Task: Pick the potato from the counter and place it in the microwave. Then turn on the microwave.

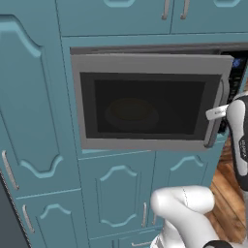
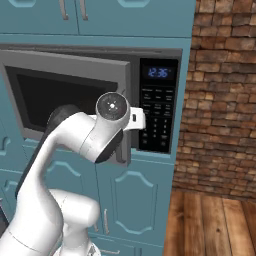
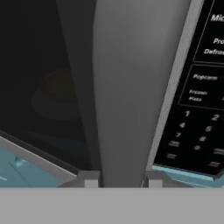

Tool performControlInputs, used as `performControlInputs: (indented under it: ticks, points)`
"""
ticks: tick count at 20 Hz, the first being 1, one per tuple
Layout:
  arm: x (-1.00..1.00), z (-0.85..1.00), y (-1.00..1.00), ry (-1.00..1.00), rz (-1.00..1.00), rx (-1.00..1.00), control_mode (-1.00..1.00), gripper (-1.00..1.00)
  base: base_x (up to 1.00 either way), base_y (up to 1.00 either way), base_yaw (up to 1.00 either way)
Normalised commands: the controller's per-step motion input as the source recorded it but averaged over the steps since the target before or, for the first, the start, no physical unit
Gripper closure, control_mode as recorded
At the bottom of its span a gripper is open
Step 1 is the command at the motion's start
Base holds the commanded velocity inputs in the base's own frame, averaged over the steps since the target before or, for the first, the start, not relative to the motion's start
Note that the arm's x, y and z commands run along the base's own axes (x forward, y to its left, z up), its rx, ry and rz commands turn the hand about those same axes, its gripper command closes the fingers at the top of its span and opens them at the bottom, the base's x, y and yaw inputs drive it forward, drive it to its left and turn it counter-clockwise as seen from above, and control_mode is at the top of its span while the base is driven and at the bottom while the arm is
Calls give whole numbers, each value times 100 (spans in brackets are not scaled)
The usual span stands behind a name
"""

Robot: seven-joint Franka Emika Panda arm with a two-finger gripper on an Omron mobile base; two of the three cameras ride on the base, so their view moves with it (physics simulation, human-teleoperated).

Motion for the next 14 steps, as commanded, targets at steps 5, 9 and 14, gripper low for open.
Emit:
performControlInputs:
  ticks: [5, 9, 14]
  points:
    - [-53, 0, 13, 0, -4, 0, -100, 100, 0, 0, 0]
    - [-60, 0, 11, 0, -4, 1, -100, 100, 0, 0, 0]
    - [-63, 0, 11, 0, -5, 2, -100, 100, 0, 0, 0]
